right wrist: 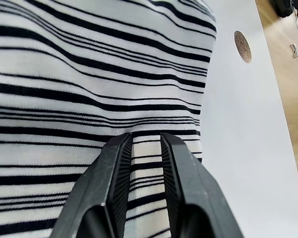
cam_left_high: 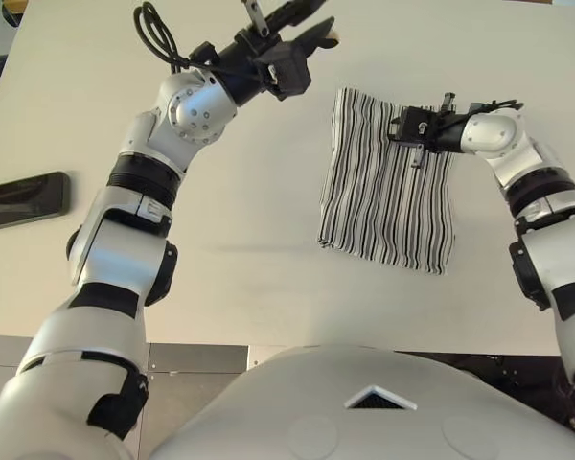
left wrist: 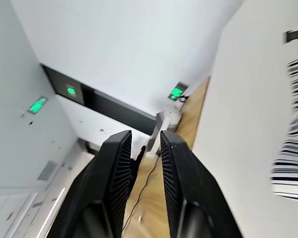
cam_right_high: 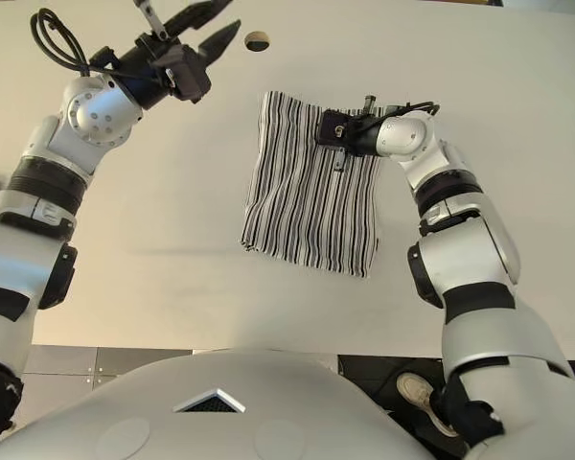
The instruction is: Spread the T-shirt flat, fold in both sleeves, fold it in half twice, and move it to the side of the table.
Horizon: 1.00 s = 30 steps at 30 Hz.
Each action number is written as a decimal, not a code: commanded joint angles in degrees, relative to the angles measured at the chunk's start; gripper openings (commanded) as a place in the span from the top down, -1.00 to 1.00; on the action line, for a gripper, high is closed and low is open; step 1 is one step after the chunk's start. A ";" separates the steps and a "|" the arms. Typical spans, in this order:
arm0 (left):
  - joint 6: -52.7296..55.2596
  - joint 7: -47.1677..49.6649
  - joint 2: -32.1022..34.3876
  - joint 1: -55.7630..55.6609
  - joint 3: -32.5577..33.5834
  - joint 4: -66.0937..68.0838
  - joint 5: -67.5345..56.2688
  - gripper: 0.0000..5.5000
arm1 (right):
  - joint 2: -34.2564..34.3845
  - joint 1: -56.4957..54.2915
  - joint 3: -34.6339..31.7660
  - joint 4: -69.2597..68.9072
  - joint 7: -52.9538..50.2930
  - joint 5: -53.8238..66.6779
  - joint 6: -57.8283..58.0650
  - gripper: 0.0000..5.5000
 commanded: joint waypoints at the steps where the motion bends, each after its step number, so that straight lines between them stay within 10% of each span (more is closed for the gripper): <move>1: 1.12 -3.87 1.86 1.90 1.62 -1.81 -1.08 0.61 | 2.27 1.52 -3.50 0.78 -0.40 1.46 -1.29 0.62; 8: -4.16 -10.46 5.20 6.04 2.59 0.56 -3.53 0.61 | 1.38 2.83 -20.61 -11.40 10.35 22.20 -17.06 0.62; 18: -14.70 -31.16 17.34 17.58 -6.25 -8.40 -2.32 0.20 | -28.73 44.58 -26.89 -43.81 35.03 35.86 -14.85 0.29; 30: -20.54 -19.54 11.82 17.77 -11.34 -9.90 20.99 0.05 | -31.04 52.11 -23.01 -50.11 18.42 1.69 -26.71 0.12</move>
